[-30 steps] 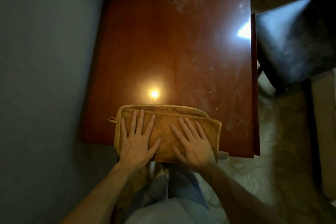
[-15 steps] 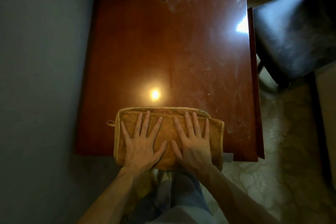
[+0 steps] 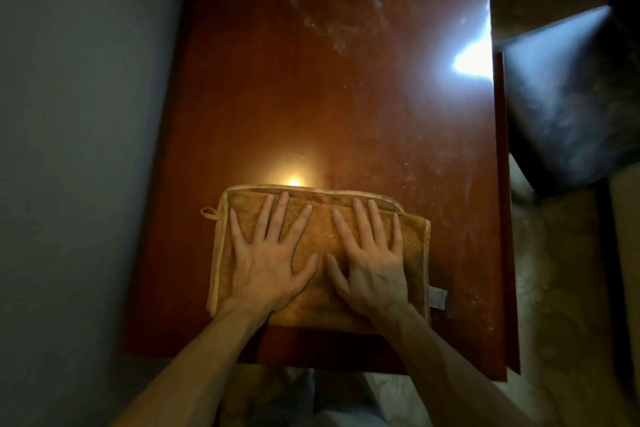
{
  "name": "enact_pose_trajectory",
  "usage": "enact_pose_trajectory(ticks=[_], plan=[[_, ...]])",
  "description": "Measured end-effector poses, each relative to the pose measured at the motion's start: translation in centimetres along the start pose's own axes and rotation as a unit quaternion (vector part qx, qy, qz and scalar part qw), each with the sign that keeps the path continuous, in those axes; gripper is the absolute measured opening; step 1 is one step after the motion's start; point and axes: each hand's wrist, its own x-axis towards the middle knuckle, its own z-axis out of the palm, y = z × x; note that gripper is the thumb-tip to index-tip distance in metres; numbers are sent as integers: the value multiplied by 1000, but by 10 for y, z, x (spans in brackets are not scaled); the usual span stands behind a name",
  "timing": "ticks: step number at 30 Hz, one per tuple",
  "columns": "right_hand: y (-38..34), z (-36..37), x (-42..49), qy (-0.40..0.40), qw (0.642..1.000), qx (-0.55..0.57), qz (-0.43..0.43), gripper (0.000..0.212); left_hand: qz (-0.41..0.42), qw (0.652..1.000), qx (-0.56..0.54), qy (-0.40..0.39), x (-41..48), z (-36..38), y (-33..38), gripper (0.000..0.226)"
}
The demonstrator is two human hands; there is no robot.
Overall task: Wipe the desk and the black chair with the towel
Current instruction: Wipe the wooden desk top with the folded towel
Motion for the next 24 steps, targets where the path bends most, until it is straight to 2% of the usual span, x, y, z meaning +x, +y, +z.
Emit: enact_pose_trajectory(ticks=[7,24], plan=[[23,-16,78,19,1000,-19,-12,76,-4,1000,-11,14,80,-14,-11,78],[64,-48,249,62,997,-21,37,74,-10,1000,-25,17,267,-45,-38,78]])
